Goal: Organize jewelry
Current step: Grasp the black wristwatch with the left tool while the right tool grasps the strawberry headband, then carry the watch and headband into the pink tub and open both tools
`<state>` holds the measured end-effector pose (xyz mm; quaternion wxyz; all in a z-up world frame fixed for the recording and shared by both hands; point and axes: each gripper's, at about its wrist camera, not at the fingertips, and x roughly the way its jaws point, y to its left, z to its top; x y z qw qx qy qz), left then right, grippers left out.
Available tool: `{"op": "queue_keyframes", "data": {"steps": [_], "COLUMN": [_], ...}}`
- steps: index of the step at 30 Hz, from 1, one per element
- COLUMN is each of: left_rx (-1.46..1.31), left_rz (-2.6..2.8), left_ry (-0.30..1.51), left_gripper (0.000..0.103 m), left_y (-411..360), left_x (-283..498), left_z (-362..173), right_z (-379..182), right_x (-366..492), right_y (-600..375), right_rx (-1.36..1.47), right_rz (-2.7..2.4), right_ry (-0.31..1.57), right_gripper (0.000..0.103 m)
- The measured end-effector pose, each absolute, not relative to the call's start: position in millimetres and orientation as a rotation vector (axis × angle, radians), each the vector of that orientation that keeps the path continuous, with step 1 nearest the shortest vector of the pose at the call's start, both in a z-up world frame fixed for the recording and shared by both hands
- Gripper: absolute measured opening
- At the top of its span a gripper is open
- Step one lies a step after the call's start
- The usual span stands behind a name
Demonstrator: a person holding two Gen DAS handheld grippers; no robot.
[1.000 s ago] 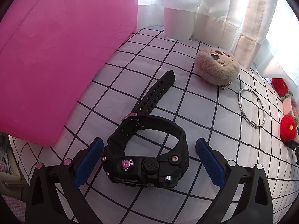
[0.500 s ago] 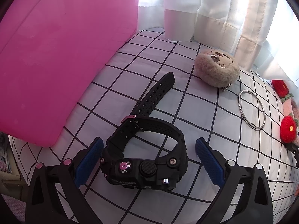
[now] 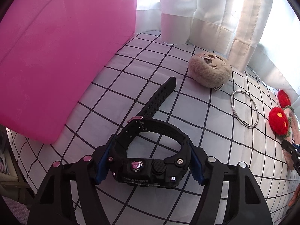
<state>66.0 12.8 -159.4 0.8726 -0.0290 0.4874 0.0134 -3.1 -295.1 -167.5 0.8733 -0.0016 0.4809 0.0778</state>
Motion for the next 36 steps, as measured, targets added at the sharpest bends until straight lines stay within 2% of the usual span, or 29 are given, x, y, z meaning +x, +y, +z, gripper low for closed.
{"op": "queue_keyframes", "data": {"steps": [12, 36], "left_rx": [-0.020, 0.043], "left_rz": [-0.049, -0.205], "left_ry": [0.994, 0.786], "left_gripper": [0.067, 0.067], "left_y": [-1, 8], "left_x": [40, 18], "left_z": [-141, -28], "right_z": [-129, -20], "right_x": [-48, -75], "right_y": [-254, -203], "right_rx": [0.090, 0.103], "right_rz": [0.214, 0.211], "right_ry": [0.938, 0.727], "right_gripper": [0.009, 0.009]}}
